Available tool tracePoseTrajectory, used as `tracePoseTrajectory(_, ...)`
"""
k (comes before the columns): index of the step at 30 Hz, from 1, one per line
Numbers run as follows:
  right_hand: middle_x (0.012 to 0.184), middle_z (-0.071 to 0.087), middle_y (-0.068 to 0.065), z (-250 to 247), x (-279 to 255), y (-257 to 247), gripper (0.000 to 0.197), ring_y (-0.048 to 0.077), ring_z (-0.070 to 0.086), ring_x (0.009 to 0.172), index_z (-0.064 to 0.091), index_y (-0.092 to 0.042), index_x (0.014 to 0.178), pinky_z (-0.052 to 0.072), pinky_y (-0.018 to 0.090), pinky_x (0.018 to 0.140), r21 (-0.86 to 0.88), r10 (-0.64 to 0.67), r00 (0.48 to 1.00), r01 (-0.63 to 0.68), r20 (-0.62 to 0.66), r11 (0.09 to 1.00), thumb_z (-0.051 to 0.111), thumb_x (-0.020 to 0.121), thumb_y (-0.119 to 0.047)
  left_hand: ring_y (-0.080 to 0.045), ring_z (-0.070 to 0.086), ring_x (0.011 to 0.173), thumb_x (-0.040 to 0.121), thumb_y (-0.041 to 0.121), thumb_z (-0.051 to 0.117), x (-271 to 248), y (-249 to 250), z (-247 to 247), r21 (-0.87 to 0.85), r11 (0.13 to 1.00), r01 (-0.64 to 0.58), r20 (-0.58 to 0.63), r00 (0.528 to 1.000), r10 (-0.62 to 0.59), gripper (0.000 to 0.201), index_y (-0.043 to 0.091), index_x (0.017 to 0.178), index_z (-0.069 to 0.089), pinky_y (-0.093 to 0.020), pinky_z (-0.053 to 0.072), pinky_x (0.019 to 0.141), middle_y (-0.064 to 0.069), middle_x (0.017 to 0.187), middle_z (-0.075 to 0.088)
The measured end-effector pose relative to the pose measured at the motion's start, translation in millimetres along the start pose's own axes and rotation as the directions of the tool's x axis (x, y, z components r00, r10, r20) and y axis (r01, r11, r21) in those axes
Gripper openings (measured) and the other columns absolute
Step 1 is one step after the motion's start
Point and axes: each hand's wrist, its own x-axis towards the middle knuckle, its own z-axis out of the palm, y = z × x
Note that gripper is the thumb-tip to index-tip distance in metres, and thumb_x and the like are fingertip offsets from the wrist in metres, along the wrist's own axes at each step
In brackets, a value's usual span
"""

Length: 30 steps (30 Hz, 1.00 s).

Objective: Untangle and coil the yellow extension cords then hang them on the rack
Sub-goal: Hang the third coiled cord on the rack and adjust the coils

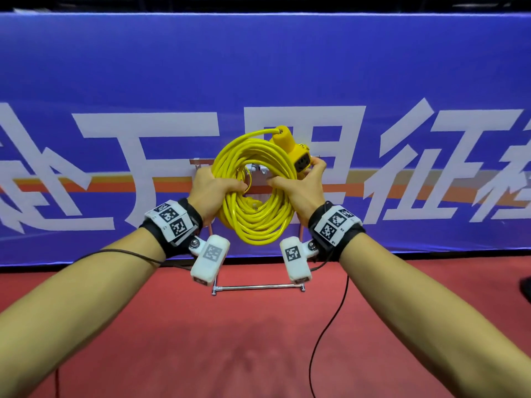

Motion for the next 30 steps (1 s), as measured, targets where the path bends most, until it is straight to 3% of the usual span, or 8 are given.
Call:
tracePoseTrajectory(4,0.109,0.060,0.011,-8.8,9.6,8.7,0.090,0.022,0.068,0.094,0.030,-0.018,0.115,0.059,0.048,0.080,-0.103,-0.073,0.997,0.072,0.001,0.992,0.092,0.050,-0.031,-0.029,0.064,0.070,0.055,0.006,0.079,7.4,-5.6,2.7,0.083,0.994,-0.070,-0.020,0.997,0.071,0.028,0.007,0.081,0.068,-0.052,0.057,0.074,-0.018,0.078,0.067)
tracePoseTrajectory(9,0.131,0.053,0.008,-17.9,34.0,32.5,0.116,0.017,0.059,0.117,0.022,-0.026,0.135,0.051,0.042,0.100,-0.181,-0.089,0.985,0.116,0.146,0.977,0.096,0.046,-0.041,-0.016,0.060,0.058,0.070,-0.015,0.076,37.3,-23.4,-1.7,0.250,0.954,-0.163,0.051,0.987,0.155,0.034,0.016,0.076,0.063,-0.034,0.052,0.062,0.007,0.062,0.065)
tracePoseTrajectory(12,0.138,0.053,-0.001,-27.1,53.7,53.1,0.117,0.014,0.059,0.121,0.021,-0.033,0.148,0.054,0.039,0.093,-0.076,0.001,0.969,0.019,0.248,0.997,0.095,0.058,-0.022,-0.003,0.055,0.052,0.069,-0.014,0.078,63.0,-46.5,-1.3,0.269,0.947,-0.174,0.112,0.982,0.149,0.034,0.015,0.076,0.062,-0.021,0.048,0.056,0.013,0.058,0.063)
tracePoseTrajectory(14,0.122,0.063,-0.005,-29.9,68.5,70.3,0.086,0.013,0.069,0.097,0.037,-0.036,0.137,0.059,0.041,0.067,0.036,0.138,0.948,-0.155,0.286,0.987,0.084,0.071,-0.008,-0.003,0.049,0.051,0.060,-0.002,0.079,82.1,-68.3,-1.5,0.270,0.947,-0.173,0.141,0.980,0.139,0.028,0.012,0.073,0.059,-0.019,0.044,0.054,0.012,0.057,0.059)
tracePoseTrajectory(17,0.104,0.068,-0.003,-35.2,98.4,95.2,0.044,0.017,0.066,0.082,0.054,-0.034,0.123,0.057,0.040,0.062,0.131,0.311,0.916,-0.350,0.252,0.927,0.070,0.082,-0.036,-0.008,0.047,0.054,0.054,0.006,0.072,118.5,-106.6,-2.7,0.271,0.949,-0.160,0.187,0.976,0.111,0.026,0.003,0.076,0.058,-0.025,0.043,0.054,0.003,0.061,0.057)
tracePoseTrajectory(22,0.112,0.069,0.004,-36.2,168.4,130.9,0.035,0.028,0.064,0.098,0.057,-0.025,0.123,0.057,0.054,0.083,0.008,0.440,0.888,-0.445,0.137,0.896,0.048,0.099,-0.049,-0.002,0.050,0.054,0.057,-0.007,0.074,189.0,-157.5,-0.2,0.295,0.948,-0.122,0.288,0.957,0.034,0.029,0.009,0.078,0.061,-0.018,0.044,0.054,0.011,0.059,0.060)
tracePoseTrajectory(27,0.096,0.072,0.005,-29.1,239.1,162.2,0.028,0.026,0.063,0.081,0.065,-0.026,0.114,0.054,0.031,0.062,-0.097,0.414,0.910,-0.410,0.024,0.907,0.053,0.097,-0.045,-0.010,0.055,0.065,0.054,0.006,0.072,270.0,-184.3,-6.6,0.350,0.925,-0.149,0.325,0.945,0.029,0.039,-0.004,0.091,0.064,-0.028,0.048,0.062,-0.011,0.077,0.069)
tracePoseTrajectory(30,0.096,0.068,0.006,-27.1,282.2,179.3,0.027,0.021,0.060,0.077,0.065,-0.022,0.117,0.051,0.025,0.057,-0.101,0.342,0.936,-0.349,-0.080,0.932,0.057,0.097,-0.037,-0.004,0.051,0.060,0.053,0.011,0.070,308.9,-198.4,-8.9,0.428,0.887,-0.172,0.356,0.934,0.009,0.026,0.006,0.077,0.061,-0.025,0.044,0.059,-0.009,0.068,0.063)
